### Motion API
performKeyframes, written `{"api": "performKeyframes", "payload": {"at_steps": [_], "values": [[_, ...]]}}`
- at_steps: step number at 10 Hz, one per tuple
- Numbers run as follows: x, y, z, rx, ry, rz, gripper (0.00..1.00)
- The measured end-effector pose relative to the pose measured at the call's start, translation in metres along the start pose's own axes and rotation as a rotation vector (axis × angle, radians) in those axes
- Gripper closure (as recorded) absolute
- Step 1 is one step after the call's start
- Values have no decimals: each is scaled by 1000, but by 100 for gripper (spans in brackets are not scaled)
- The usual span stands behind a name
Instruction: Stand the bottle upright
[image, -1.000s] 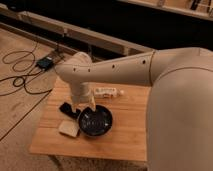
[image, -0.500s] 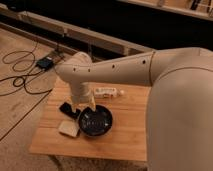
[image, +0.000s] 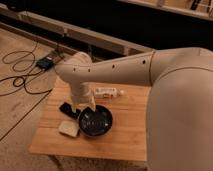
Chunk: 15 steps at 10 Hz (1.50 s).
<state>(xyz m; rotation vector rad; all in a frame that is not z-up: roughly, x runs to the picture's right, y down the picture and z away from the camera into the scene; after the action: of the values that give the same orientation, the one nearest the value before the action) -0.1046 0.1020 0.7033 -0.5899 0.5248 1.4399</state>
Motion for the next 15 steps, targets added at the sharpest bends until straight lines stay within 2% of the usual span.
{"api": "performKeyframes", "payload": {"at_steps": [11, 15], "values": [[-1, 0, 0, -2, 0, 1, 35], [-27, -30, 9, 16, -17, 23, 35]]}}
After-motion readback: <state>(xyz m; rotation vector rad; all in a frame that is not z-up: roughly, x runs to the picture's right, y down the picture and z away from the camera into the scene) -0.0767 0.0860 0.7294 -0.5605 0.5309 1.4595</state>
